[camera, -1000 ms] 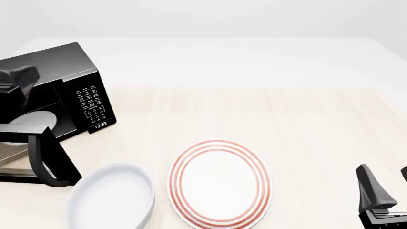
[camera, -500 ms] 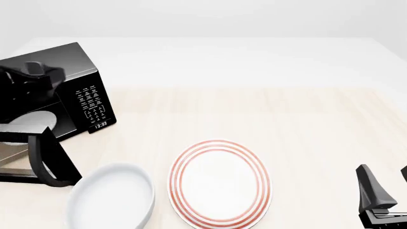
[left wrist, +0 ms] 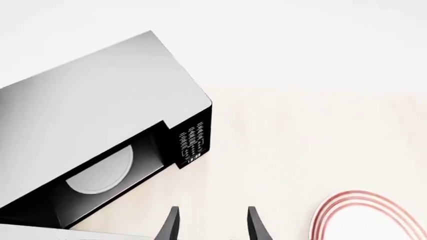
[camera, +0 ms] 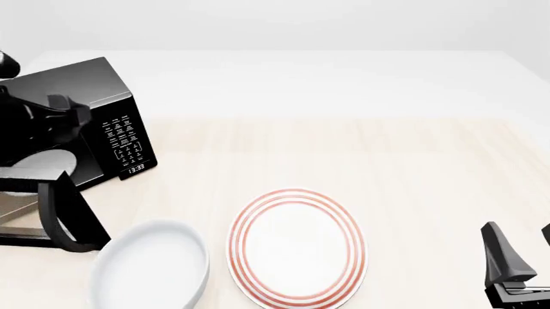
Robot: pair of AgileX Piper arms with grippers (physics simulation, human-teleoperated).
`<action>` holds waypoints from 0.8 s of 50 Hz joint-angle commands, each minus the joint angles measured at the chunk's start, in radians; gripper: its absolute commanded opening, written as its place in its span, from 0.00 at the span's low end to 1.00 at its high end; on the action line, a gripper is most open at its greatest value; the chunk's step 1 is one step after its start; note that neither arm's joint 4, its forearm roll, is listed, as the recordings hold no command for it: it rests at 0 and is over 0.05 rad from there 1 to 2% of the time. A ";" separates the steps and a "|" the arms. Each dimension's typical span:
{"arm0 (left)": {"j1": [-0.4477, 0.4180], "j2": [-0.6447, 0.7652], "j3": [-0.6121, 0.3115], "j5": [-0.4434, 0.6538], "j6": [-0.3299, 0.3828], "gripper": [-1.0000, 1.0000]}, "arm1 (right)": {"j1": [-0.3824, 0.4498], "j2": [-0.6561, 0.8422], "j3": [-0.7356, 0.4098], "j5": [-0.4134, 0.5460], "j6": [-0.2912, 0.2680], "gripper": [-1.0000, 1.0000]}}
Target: Open the microwave.
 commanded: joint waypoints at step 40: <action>0.173 0.105 0.114 -0.129 0.003 1.00 | 0.000 0.000 0.000 0.000 0.000 1.00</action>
